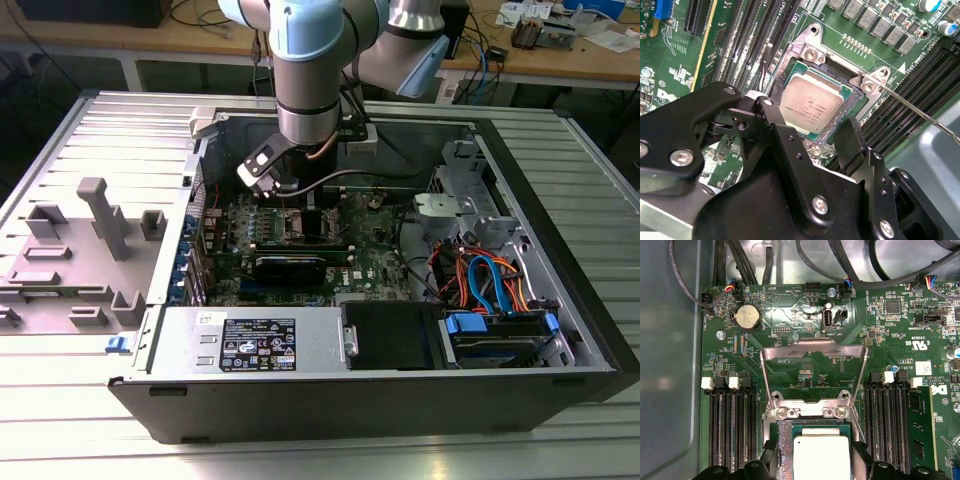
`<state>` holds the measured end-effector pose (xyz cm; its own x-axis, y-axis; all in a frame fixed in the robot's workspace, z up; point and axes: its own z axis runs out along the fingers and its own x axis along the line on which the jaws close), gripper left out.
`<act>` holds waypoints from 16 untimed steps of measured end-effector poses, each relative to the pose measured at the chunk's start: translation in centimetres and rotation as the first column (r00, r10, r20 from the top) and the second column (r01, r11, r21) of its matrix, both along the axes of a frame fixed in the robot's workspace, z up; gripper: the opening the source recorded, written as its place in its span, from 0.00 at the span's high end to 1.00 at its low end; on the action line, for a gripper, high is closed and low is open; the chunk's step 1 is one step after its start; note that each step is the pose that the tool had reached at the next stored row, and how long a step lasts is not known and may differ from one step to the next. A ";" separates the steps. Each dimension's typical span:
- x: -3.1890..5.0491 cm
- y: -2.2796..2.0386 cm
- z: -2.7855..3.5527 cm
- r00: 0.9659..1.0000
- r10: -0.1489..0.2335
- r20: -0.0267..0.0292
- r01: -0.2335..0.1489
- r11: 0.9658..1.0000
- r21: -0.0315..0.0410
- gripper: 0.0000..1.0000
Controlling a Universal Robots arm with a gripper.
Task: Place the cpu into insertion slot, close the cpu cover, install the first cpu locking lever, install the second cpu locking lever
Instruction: 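Place the cpu into insertion slot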
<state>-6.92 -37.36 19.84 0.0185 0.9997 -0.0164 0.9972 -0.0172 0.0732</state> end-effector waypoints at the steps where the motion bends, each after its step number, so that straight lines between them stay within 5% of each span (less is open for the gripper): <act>1: 0.01 0.03 -0.02 1.000 0.000 0.000 0.000 1.000 0.001 0.32; 16: 0.18 0.40 -0.12 1.000 0.000 0.000 0.000 1.000 0.004 0.32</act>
